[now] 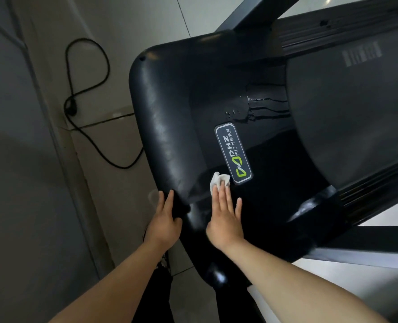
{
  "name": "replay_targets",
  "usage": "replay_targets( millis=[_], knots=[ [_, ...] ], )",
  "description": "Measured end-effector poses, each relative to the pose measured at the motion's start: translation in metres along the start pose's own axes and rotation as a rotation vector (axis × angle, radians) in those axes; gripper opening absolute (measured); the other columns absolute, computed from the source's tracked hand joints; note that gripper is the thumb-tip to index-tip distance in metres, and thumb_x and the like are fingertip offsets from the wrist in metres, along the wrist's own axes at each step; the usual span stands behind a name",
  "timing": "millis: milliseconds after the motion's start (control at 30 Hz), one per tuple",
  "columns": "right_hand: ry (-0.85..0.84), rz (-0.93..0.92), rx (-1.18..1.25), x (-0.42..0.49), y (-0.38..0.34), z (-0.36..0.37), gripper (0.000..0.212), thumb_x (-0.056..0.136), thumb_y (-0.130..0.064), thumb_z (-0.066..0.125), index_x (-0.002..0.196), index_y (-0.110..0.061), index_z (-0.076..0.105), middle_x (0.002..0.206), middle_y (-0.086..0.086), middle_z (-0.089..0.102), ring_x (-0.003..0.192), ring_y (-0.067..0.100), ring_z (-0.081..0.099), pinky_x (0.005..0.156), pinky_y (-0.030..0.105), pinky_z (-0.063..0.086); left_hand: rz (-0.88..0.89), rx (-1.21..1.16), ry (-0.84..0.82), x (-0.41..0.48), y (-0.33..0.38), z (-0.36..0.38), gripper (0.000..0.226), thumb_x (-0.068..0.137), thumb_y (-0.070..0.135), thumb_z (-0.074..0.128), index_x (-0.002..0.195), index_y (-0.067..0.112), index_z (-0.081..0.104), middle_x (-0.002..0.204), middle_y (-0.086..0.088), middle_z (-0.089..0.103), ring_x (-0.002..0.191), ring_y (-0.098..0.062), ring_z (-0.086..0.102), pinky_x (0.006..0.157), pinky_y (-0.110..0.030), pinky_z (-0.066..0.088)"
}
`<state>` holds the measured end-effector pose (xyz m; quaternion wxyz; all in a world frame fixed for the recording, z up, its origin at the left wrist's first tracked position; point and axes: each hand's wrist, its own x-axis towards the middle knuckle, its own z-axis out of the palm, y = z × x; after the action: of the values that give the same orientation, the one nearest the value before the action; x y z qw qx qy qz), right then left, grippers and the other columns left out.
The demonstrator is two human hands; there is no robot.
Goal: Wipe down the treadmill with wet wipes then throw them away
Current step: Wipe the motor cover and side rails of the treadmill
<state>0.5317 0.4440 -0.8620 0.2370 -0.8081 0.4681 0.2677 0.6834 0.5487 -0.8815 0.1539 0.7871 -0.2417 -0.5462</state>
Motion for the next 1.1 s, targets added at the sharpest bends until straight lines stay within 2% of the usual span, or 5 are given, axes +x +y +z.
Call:
replay_targets(
  millis=[200, 433, 667, 867, 1100],
  knots=[
    [-0.083, -0.187, -0.030, -0.022, -0.019, 0.021, 0.103, 0.086, -0.009, 0.050, 0.155, -0.020, -0.026, 0.157, -0.006, -0.041, 0.143, 0.010, -0.040, 0.119, 0.051, -0.020, 0.104, 0.058, 0.013, -0.006, 0.007, 0.004, 0.081, 0.097, 0.012, 0.053, 0.162, 0.030, 0.008, 0.169, 0.006, -0.014, 0.150, -0.022, 0.028, 0.110, -0.030, 0.041],
    [-0.063, 0.057, 0.120, -0.006, 0.026, -0.004, 0.103, 0.086, -0.011, 0.052, 0.157, -0.023, -0.021, 0.160, -0.006, -0.036, 0.148, 0.011, -0.031, 0.121, 0.053, -0.013, 0.189, 0.214, 0.039, -0.004, 0.042, 0.037, 0.081, 0.096, 0.020, 0.054, 0.162, 0.025, 0.008, 0.169, -0.005, -0.015, 0.155, -0.031, -0.011, 0.125, -0.034, 0.001],
    [-0.022, 0.301, 0.300, 0.016, 0.039, -0.025, 0.102, 0.083, -0.007, 0.053, 0.159, -0.019, -0.013, 0.166, -0.002, -0.025, 0.152, 0.015, -0.021, 0.122, 0.056, -0.002, 0.169, 0.201, 0.063, -0.006, 0.039, 0.042, 0.080, 0.097, 0.017, 0.054, 0.162, 0.027, 0.009, 0.168, 0.002, -0.016, 0.156, -0.025, -0.012, 0.124, -0.034, 0.007],
    [-0.031, -0.001, 0.190, -0.015, -0.008, 0.004, 0.097, 0.093, -0.018, 0.051, 0.157, -0.019, -0.021, 0.160, -0.002, -0.036, 0.149, 0.015, -0.031, 0.122, 0.051, -0.012, 0.210, 0.053, 0.139, -0.010, 0.028, 0.027, 0.077, 0.095, 0.006, 0.055, 0.162, 0.014, 0.017, 0.169, 0.003, 0.002, 0.152, -0.008, 0.007, 0.112, -0.015, 0.017],
    [-0.128, -0.280, -0.192, -0.010, -0.038, 0.015, 0.097, 0.092, -0.016, 0.050, 0.157, -0.017, -0.022, 0.160, -0.001, -0.037, 0.146, 0.017, -0.037, 0.117, 0.054, -0.021, -0.032, -0.138, 0.163, -0.007, -0.001, 0.014, 0.074, 0.099, 0.007, 0.050, 0.162, 0.016, 0.013, 0.170, -0.004, 0.004, 0.155, -0.018, 0.013, 0.121, -0.027, 0.020]
  ],
)
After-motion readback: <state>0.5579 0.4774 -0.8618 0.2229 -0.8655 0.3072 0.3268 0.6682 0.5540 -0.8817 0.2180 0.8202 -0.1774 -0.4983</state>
